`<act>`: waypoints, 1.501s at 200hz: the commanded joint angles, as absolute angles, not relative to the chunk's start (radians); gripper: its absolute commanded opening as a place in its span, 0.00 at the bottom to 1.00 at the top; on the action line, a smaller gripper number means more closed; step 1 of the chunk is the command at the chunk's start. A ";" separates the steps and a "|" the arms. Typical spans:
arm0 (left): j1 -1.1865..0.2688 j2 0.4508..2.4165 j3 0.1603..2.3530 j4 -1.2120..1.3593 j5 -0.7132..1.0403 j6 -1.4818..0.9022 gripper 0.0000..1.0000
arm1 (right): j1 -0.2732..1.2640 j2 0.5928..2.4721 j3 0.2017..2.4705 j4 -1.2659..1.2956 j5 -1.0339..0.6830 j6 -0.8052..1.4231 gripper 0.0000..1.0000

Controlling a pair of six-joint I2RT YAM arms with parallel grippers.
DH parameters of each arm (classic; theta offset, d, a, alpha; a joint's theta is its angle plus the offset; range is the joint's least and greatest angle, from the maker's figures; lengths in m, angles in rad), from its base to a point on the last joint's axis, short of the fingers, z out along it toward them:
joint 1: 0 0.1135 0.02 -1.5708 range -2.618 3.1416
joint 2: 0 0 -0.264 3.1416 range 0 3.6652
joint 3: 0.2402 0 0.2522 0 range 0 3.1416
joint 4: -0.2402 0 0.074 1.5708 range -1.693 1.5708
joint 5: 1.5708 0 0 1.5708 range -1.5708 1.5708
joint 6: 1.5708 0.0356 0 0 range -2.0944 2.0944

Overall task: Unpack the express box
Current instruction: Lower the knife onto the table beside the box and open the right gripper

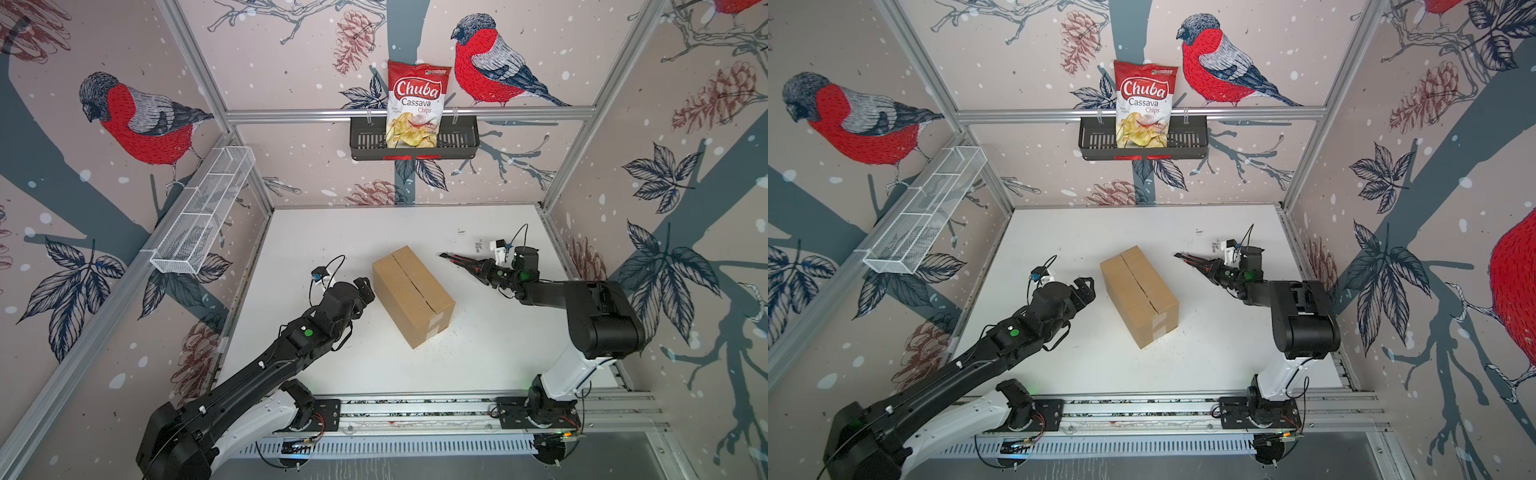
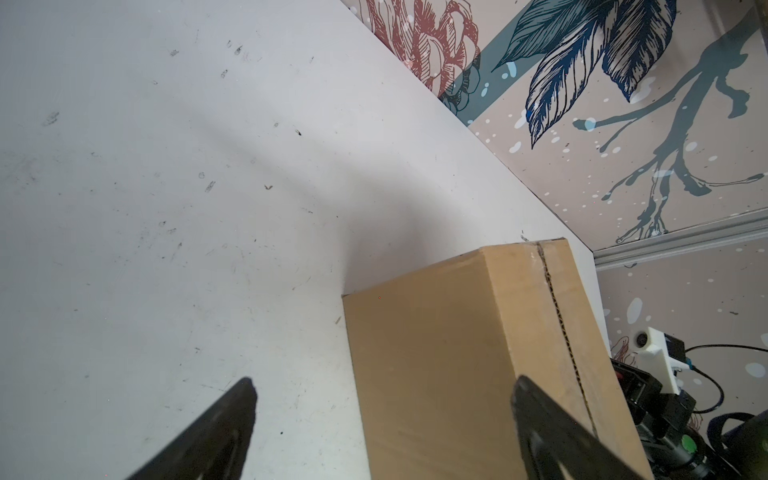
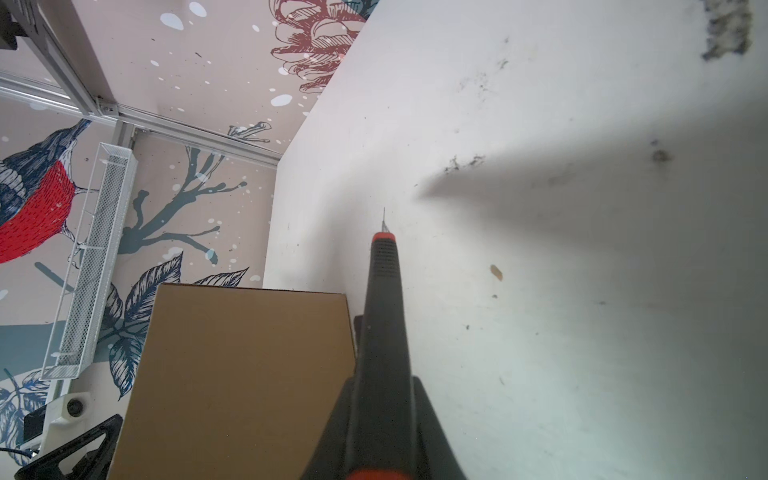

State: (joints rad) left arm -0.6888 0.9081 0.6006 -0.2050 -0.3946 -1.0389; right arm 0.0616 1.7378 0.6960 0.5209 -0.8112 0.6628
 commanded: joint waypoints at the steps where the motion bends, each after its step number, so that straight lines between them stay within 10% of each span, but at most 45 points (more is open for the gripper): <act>1: -0.689 0.908 0.597 -0.172 -0.402 -1.019 0.95 | 0.054 1.750 0.691 0.552 -0.835 0.686 0.09; 300: -0.689 0.894 0.571 -0.117 -0.382 -1.019 0.95 | -0.029 1.609 0.543 0.313 -0.756 0.579 0.42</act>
State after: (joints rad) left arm -0.6888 0.8974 0.5735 -0.1596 -0.3851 -1.0393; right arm -0.0250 1.6318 0.5533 0.3443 -0.7788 0.6010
